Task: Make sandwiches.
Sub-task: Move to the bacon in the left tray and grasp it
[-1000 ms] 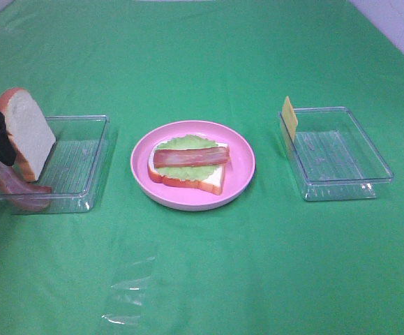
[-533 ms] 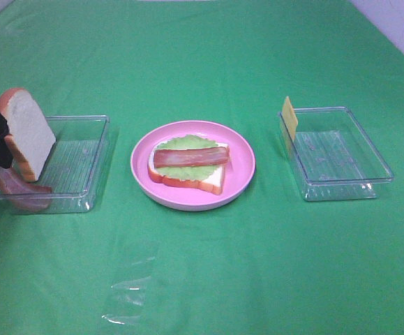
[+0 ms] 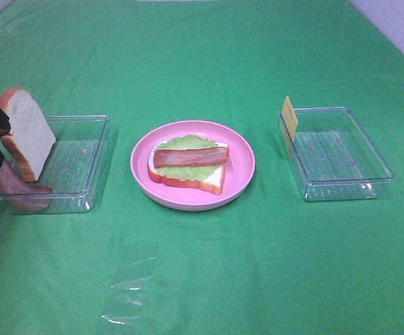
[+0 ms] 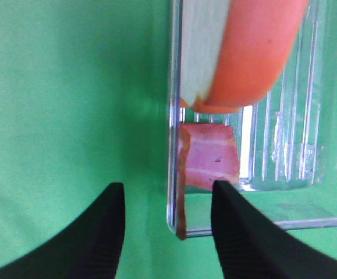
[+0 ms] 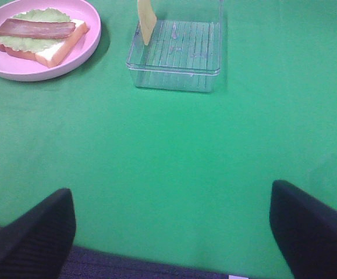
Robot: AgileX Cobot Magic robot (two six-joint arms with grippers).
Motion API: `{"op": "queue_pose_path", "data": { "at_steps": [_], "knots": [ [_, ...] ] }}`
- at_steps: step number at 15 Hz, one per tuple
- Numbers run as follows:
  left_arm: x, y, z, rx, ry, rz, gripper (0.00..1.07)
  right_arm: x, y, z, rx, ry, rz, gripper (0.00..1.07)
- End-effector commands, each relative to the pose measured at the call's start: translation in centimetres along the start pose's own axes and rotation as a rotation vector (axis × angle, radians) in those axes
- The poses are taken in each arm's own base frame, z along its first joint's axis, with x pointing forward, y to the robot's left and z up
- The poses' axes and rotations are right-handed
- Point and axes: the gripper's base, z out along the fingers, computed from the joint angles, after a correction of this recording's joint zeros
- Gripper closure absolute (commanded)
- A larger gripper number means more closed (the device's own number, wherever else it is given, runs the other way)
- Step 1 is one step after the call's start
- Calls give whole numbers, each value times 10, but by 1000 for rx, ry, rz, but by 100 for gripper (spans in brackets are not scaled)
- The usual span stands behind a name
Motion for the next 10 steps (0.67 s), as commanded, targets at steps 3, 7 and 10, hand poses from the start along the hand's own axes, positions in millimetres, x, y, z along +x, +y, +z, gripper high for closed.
{"op": "queue_pose_path", "data": {
  "at_steps": [3, 7, 10],
  "knots": [
    [-3, -3, 1, 24, -26, -26, 70, 3, 1, -4, -2, -39, -8, 20],
    [-1, -2, 5, 26, 0, -28, 74, 3, 1, -4, -2, -39, -8, 20],
    [1, -1, 16, 29, 37, -42, 74, 3, 1, -4, -2, -39, -8, 20]
  ]
}}
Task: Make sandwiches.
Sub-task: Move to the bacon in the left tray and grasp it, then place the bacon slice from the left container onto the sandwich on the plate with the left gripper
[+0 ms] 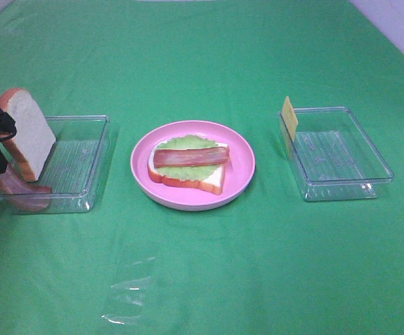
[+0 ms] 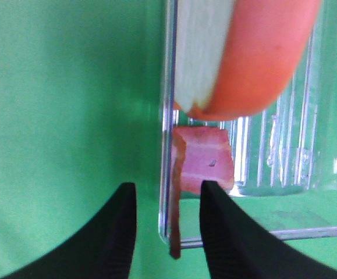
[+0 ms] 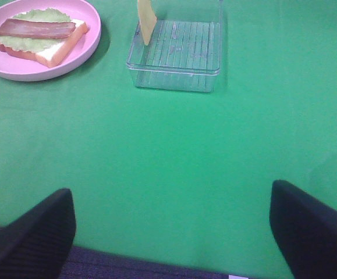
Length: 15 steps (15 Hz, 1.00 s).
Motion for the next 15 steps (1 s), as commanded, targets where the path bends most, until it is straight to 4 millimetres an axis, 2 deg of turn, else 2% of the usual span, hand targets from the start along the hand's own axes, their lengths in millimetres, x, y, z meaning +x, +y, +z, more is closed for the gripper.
{"op": "queue_pose_path", "data": {
  "at_steps": [1, 6, 15],
  "knots": [
    [1, -1, 4, 10, 16, -8, 76, 3, 1, -4, -2, -39, -8, 20],
    [-1, -1, 4, 8, 4, -9, 107, 3, 1, -4, -2, -39, -8, 20],
    [2, -7, 1, 74, 31, -77, 107, 3, 1, -4, -2, -39, -8, 20]
  ]
}}
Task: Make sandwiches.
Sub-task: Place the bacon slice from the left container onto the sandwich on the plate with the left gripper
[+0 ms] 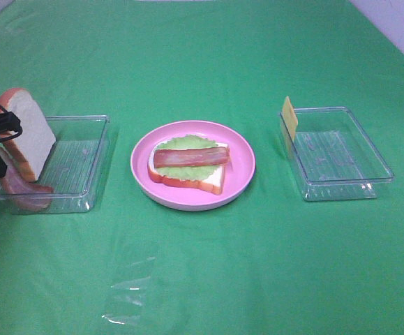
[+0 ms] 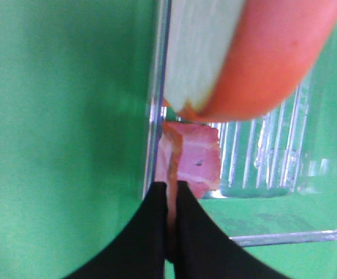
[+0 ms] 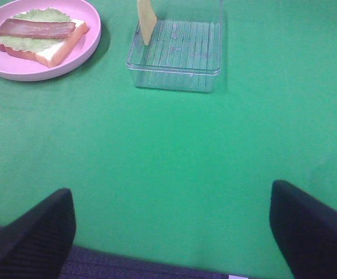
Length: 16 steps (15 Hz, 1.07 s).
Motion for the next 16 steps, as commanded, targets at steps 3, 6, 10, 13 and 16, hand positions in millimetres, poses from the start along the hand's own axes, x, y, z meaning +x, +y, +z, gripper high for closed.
{"op": "queue_pose_path", "data": {
  "at_steps": [3, 6, 10, 13, 16],
  "knots": [
    [4, -9, -9, 59, 39, -32, 107, 3, 1, -4, -2, -39, -8, 20],
    [2, -17, -32, 94, -30, -16, 107, 3, 1, -4, -2, -39, -8, 20],
    [6, -35, -80, 170, -147, -9, 107, 3, 1, -4, -2, -39, -8, 20],
    [10, -46, -107, 228, -192, -3, 107, 3, 1, -4, -2, -39, -8, 20],
    [9, -64, -130, 282, -219, 45, 107, 3, 1, -4, -2, -39, -8, 20]
  ]
}}
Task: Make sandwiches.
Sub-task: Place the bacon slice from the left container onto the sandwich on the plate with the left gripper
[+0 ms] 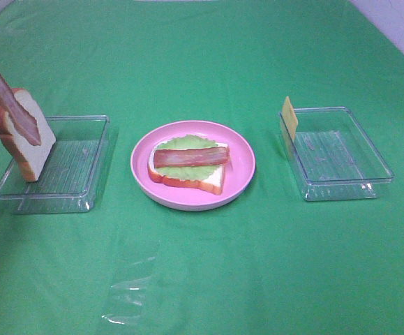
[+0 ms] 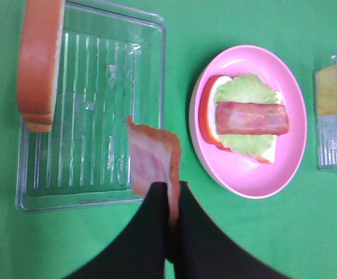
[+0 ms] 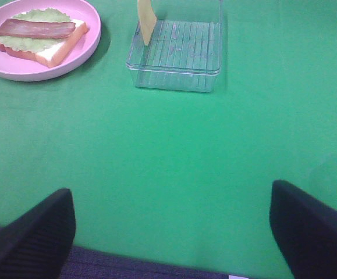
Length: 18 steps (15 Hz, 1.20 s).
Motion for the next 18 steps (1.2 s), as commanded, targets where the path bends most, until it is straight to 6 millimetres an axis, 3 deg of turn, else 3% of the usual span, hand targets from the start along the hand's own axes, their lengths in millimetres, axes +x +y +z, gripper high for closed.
{"op": "queue_pose_path", "data": {
  "at_steps": [1, 4, 8, 10, 11, 12, 18],
  "knots": [
    [-3, -25, -8, 54, -1, 61, 107, 3, 1, -4, -2, -39, -8, 20],
    [-4, -62, 2, 102, -48, 120, 107, 3, 1, -4, -2, -39, -8, 20],
    [-3, -96, 36, 152, 19, 150, 107, 3, 1, -4, -2, -39, -8, 20],
    [1, -117, 65, 186, 78, 178, 107, 3, 1, -4, -2, -39, -8, 20],
    [5, -137, 96, 220, 137, 193, 107, 3, 1, -4, -2, -39, -8, 20],
    [8, -148, 113, 232, 162, 196, 107, 3, 1, -4, -2, -39, -8, 20],
    [23, -200, 176, 293, 262, 259, 107, 3, 1, -4, -2, -39, -8, 20]
  ]
}}
